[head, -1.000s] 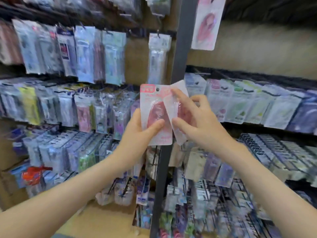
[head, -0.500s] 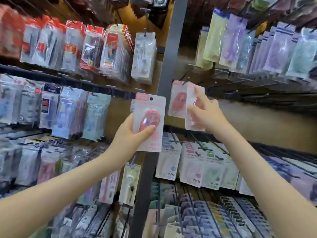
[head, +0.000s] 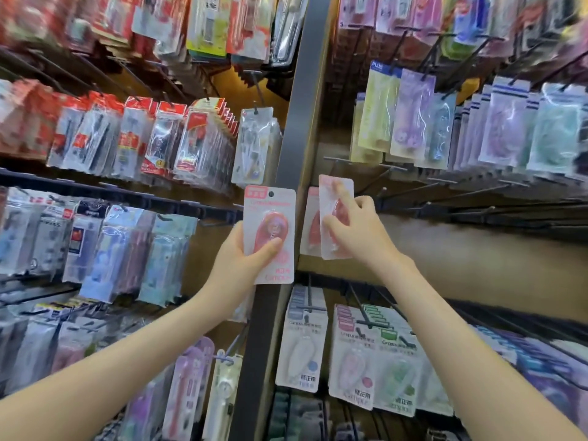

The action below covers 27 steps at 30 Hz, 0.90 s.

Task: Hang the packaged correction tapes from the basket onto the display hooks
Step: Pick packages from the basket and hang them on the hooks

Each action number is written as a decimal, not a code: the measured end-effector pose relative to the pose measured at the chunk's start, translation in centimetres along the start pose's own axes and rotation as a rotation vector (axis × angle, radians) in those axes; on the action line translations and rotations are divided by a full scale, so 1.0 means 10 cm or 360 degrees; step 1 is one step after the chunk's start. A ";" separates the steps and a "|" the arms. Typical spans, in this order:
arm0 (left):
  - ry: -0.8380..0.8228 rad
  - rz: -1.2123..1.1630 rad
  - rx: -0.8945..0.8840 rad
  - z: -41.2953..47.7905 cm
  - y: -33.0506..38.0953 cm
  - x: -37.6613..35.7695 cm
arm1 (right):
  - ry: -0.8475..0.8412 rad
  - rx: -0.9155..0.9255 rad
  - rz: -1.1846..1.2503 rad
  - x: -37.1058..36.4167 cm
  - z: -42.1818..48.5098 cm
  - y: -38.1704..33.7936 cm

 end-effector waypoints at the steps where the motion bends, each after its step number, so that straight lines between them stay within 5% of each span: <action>1: 0.0006 0.0000 -0.0003 0.00 -0.02 0.00 | -0.0028 0.0019 0.0002 0.02 0.02 0.00; 9: 0.0067 0.0094 -0.0048 0.06 -0.09 0.02 | -0.0272 0.0082 0.0143 0.10 0.15 0.09; 15: 0.0170 0.0155 -0.0114 0.10 -0.08 0.02 | -0.0011 0.0180 -0.0314 -0.14 0.06 0.13; 21: 0.0249 0.0111 -0.0122 0.14 -0.14 -0.03 | 0.0165 0.0124 -0.0337 -0.45 0.04 0.18; 27: -0.0047 0.0090 -0.0006 0.11 -0.12 0.04 | 0.0265 0.0075 -0.0487 -0.61 -0.04 0.16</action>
Point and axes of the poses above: each hand's wrist, its own z-axis towards the middle knuckle, its own x-axis out of the back of the hand, y = z × x, the point moved 2 cm from there along z, towards the middle knuckle, and after that the axes turned 10 degrees about y, right-handed, at the moved point
